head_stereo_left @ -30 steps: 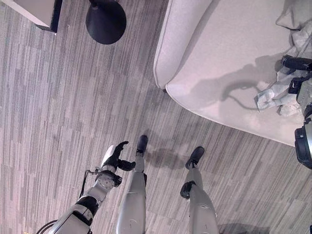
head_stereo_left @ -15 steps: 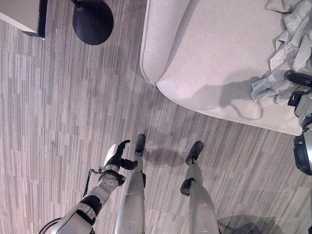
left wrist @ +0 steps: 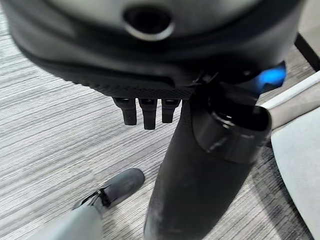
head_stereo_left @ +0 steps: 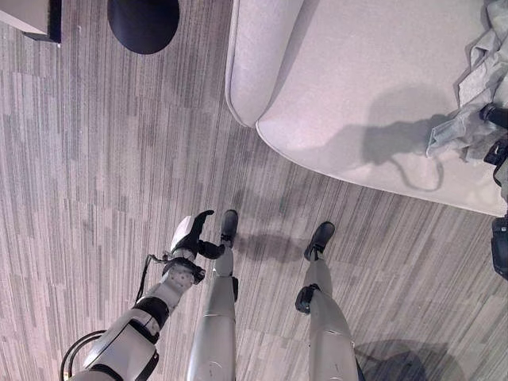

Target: Hang the clothes on the sofa on the clothes rack.

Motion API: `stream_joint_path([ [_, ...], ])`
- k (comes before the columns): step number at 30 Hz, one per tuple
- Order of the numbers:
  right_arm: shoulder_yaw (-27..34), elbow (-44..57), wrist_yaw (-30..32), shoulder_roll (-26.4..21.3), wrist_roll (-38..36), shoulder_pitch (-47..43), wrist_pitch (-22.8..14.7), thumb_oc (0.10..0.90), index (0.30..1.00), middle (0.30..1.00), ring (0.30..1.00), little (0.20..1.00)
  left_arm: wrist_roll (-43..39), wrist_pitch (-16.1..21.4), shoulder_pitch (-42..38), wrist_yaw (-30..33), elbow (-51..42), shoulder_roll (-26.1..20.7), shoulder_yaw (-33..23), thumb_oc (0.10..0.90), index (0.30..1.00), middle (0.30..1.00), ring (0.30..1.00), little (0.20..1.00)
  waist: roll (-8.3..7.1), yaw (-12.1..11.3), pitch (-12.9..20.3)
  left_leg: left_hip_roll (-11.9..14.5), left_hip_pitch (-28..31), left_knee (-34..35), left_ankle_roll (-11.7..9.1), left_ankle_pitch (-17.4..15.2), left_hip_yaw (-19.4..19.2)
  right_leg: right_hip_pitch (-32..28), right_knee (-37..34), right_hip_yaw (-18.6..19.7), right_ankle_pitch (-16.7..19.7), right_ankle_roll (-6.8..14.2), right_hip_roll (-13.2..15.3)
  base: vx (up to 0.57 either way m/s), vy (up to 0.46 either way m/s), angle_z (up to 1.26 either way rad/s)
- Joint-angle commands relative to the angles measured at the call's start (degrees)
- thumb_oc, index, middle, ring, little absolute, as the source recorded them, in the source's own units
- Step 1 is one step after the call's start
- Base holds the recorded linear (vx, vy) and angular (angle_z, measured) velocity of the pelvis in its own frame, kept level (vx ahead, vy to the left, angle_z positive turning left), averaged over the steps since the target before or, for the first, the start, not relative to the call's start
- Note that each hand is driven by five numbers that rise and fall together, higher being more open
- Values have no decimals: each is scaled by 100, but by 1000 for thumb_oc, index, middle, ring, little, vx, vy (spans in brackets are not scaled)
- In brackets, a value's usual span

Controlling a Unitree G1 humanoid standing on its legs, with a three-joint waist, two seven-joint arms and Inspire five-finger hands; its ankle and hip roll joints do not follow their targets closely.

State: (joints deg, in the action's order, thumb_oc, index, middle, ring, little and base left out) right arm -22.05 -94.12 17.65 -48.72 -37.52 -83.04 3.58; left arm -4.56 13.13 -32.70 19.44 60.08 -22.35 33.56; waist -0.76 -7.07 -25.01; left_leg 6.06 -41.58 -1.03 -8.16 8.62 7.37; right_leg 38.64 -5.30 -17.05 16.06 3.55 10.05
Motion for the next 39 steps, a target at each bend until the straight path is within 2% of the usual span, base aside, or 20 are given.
stream_joint_path([
  [1,-844,-192,22,-763,-114,-481,-261,800,900,900,900,900,-126,145,259,38,124,-204,63,800,900,900,900,900,31,45,136,227,206,603,-175,-32,259,-263,52,257,-767,715,127,-15,-15,4],
  [3,-913,-163,-89,-779,-135,-571,-235,800,900,900,900,900,-215,176,200,-14,146,-290,-35,800,900,900,900,900,-43,1,110,234,124,603,-188,-9,307,-221,50,218,-777,711,106,-21,-41,5],
  [4,-927,-146,-122,-774,-156,-572,-227,662,693,693,693,693,-238,183,186,-20,139,-313,-69,800,900,900,900,900,-62,-16,103,235,103,603,-190,-5,314,-213,52,209,-781,708,101,-12,-45,7],
  [5,-926,-131,-158,-757,-179,-553,-231,400,300,300,300,300,-254,189,180,-34,126,-325,-98,800,900,900,900,900,-80,-29,101,235,93,603,-192,-1,328,-210,55,194,-784,704,94,3,-33,12],
  [7,-937,-62,-234,-694,-197,-504,-249,400,300,300,300,300,-268,209,194,-62,139,-379,-182,800,900,900,900,900,-127,-56,115,249,90,603,-195,10,367,-232,59,166,-794,698,78,1,-28,13],
  [11,-653,427,-421,-139,-544,43,-422,400,300,300,300,300,-456,239,295,-93,250,-503,-564,800,900,900,900,900,-294,-47,219,271,280,603,-178,-55,378,-433,65,183,-817,657,32,-3,-18,-1],
  [16,-371,869,-515,115,-847,447,-567,400,300,300,300,300,-540,248,408,-100,205,-526,-769,800,900,900,900,900,-341,-9,328,270,571,603,-151,-133,320,-688,74,200,-849,638,33,0,0,0],
  [19,14,1499,-582,318,-1137,1059,-753,400,300,300,300,300,-427,252,717,-108,-10,-540,-891,800,900,900,900,900,-354,23,487,255,1019,603,-117,-239,269,-1102,100,206,-911,621,77,28,15,-3],
  [21,324,2430,-622,500,-1285,1792,-946,400,300,300,300,300,-402,249,1163,-153,-433,-535,-1098,800,900,900,900,900,-334,26,659,234,1433,603,-87,-319,250,-1564,114,141,-991,620,137,88,23,-3],
  [23,553,3846,-642,540,-1351,2577,-1203,400,300,300,300,300,-250,227,1636,-169,-900,-602,-1245,800,900,900,900,900,-307,31,843,134,1877,603,-30,-393,246,-2080,135,25,-1067,646,248,119,86,10],
  [24,637,4859,-712,490,-1356,3020,-1346,400,300,300,300,300,-47,215,1972,-189,-1196,-686,-1354,800,900,900,900,900,-274,4,1005,89,2173,603,10,-489,228,-2416,158,-74,-1124,673,345,120,122,22],
  [26,635,5592,-738,399,-1311,3227,-1443,400,300,300,300,300,103,203,2219,-226,-1407,-767,-1422,800,900,900,900,900,-266,-2,1138,43,2356,603,45,-536,214,-2625,156,-120,-1137,704,418,57,83,12],
  [27,644,5605,-731,399,-1306,3241,-1439,400,300,300,300,300,104,200,2222,-226,-1413,-771,-1420,800,900,900,900,900,-276,14,1152,19,2329,603,55,-511,228,-2613,149,-134,-1118,712,439,62,106,7],
  [28,694,6194,-799,310,-1298,3442,-1525,400,300,300,300,300,304,163,2435,-255,-1527,-796,-1473,800,900,900,900,900,-274,7,1322,-43,2512,603,102,-578,218,-2816,150,-188,-1135,747,507,79,117,12],
  [31,709,7082,-826,94,-1089,3591,-1633,400,300,300,300,300,622,149,2820,-350,-1898,-928,-1565,800,900,900,900,900,-226,-74,1691,-129,2895,603,160,-734,183,-3234,147,-346,-1179,806,635,98,167,17],
  [33,691,7204,-773,34,-1000,3424,-1700,400,300,300,300,300,755,131,2936,-347,-1905,-925,-1630,800,900,900,900,900,-247,-147,2007,-208,3120,603,206,-833,162,-3507,126,-455,-1166,859,750,84,137,12],
  [34,684,7202,-771,34,-999,3413,-1700,400,300,300,300,300,757,129,2937,-346,-1909,-922,-1636,800,900,900,900,900,-253,-127,2005,-234,3106,603,218,-809,174,-3507,114,-469,-1143,868,771,78,153,18],
  [37,621,7253,-588,49,-886,2967,-1760,400,300,300,300,300,776,105,3160,-271,-2122,-812,-1805,800,900,900,900,900,-319,-227,2401,-366,3451,603,285,-955,104,-3856,90,-578,-1094,955,919,67,130,7],
  [39,592,7214,-540,66,-919,2794,-1795,400,300,300,300,300,774,106,3188,-240,-2162,-793,-1842,800,900,900,900,900,-342,-234,2458,-388,3504,603,299,-976,79,-3915,87,-585,-1079,973,957,34,68,-1],
])
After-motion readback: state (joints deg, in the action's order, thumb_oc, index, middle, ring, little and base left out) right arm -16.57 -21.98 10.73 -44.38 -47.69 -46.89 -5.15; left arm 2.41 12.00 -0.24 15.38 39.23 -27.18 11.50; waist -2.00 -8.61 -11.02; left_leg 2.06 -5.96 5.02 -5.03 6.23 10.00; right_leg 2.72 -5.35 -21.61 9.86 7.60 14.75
